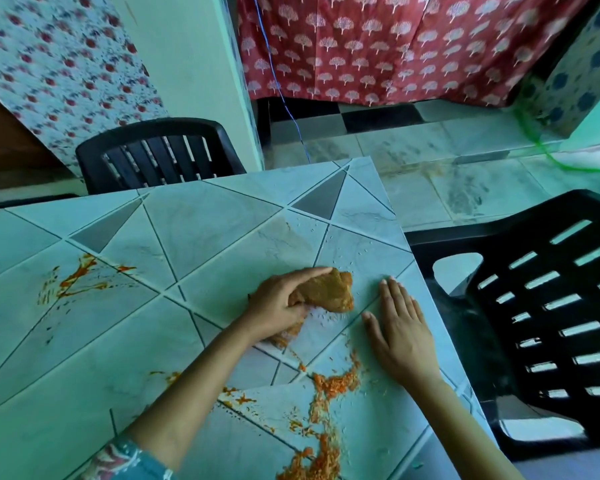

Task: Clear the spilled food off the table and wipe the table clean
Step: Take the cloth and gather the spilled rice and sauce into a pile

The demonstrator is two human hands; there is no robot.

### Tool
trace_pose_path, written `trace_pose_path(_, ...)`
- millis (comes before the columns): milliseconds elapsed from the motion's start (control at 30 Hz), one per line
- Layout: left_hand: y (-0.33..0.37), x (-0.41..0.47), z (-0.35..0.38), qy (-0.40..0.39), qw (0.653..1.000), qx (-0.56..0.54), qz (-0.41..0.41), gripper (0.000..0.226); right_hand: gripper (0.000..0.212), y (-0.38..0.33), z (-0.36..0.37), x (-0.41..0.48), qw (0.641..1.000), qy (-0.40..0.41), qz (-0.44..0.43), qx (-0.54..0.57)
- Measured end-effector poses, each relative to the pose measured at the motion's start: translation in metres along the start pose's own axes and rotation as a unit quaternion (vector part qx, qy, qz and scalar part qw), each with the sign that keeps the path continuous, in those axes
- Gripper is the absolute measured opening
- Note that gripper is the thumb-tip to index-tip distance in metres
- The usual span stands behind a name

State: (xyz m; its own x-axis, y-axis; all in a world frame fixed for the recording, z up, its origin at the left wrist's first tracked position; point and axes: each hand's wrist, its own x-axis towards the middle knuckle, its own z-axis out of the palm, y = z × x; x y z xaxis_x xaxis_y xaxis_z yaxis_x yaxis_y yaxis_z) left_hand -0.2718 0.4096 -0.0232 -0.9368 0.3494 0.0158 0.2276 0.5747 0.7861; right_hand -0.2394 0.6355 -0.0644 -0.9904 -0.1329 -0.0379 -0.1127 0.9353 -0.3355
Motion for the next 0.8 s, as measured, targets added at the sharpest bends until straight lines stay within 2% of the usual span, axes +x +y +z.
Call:
trace_pose_path(67, -0.016, 0.018, -0.026, 0.093, 0.995, 0.015, -0.025, 0.072, 0.087, 0.0, 0.0, 0.001, 1.0, 0.004, -0.003, -0.001)
trace_pose_path(167, -0.043, 0.06, -0.069, 0.24, 0.959, 0.117, -0.097, 0.063, 0.084, 0.001, 0.001, 0.001, 1.0, 0.016, -0.004, 0.005)
trace_pose_path(267, -0.071, 0.097, -0.096, 0.288, 0.933, 0.128, -0.175, 0.056, 0.078, 0.004, 0.002, 0.003, 1.0, 0.028, -0.003, 0.014)
trace_pose_path(433, -0.094, 0.147, -0.087, 0.216, 0.948, 0.128, -0.196, 0.052, 0.069, 0.007, -0.006, 0.004, 0.999, 0.023, 0.001, 0.028)
trace_pose_path(533, -0.071, 0.157, -0.061, 0.169, 0.969, 0.12, -0.137, 0.054, 0.069, 0.007, -0.008, 0.004, 1.0, 0.009, 0.001, 0.027)
trace_pose_path(633, -0.049, 0.138, -0.027, 0.093, 0.989, 0.094, -0.059, 0.063, 0.079, 0.007, -0.006, 0.002, 1.0, 0.008, -0.003, 0.03)
trace_pose_path(700, -0.041, 0.117, -0.009, 0.054, 0.994, 0.096, -0.018, 0.071, 0.088, 0.01, -0.002, -0.001, 0.999, 0.014, -0.002, 0.043)
trace_pose_path(800, -0.022, 0.086, 0.002, -0.031, 0.997, 0.056, 0.032, 0.078, 0.09, 0.014, -0.001, -0.004, 0.999, 0.01, 0.004, 0.046)
